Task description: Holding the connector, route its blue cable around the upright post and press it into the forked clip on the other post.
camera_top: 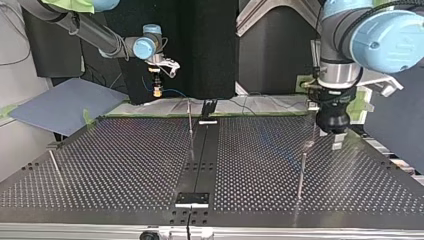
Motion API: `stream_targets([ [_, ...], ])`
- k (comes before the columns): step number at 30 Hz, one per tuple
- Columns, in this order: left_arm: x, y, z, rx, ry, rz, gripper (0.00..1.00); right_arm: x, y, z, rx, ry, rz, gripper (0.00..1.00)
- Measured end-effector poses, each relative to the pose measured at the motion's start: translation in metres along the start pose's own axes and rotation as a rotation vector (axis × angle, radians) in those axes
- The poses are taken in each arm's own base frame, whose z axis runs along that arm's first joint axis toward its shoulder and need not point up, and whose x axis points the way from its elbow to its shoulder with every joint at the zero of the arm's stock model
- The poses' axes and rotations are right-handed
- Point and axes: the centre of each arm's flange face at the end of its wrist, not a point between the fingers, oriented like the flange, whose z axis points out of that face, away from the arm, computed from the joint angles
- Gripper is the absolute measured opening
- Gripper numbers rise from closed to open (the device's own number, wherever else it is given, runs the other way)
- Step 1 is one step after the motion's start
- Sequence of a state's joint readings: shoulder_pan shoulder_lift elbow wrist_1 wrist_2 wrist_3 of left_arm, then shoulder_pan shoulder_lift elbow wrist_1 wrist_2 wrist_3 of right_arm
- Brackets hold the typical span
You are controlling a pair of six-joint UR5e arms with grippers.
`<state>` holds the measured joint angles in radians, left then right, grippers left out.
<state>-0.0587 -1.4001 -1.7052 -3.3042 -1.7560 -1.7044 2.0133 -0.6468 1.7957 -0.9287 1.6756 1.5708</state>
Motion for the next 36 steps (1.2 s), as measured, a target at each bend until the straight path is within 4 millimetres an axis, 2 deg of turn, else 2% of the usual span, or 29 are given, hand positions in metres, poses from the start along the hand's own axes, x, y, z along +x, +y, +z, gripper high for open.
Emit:
stream_targets([
  [7, 0.011, -0.001, 0.011, -0.003, 0.029, 0.005, 1.0, 0.0, 0.0, 0.0, 0.001, 0.002, 0.001, 0.0],
  [30, 0.015, -0.005, 0.01, 0.006, 0.034, -0.018, 1.0, 0.0, -0.001, 0.0, 0.003, 0.001, 0.0, 0.0],
  [36, 0.029, -0.009, 0.008, 0.031, 0.039, -0.001, 1.0, -0.001, -0.001, -0.001, 0.003, -0.008, -0.001, 0.0],
])
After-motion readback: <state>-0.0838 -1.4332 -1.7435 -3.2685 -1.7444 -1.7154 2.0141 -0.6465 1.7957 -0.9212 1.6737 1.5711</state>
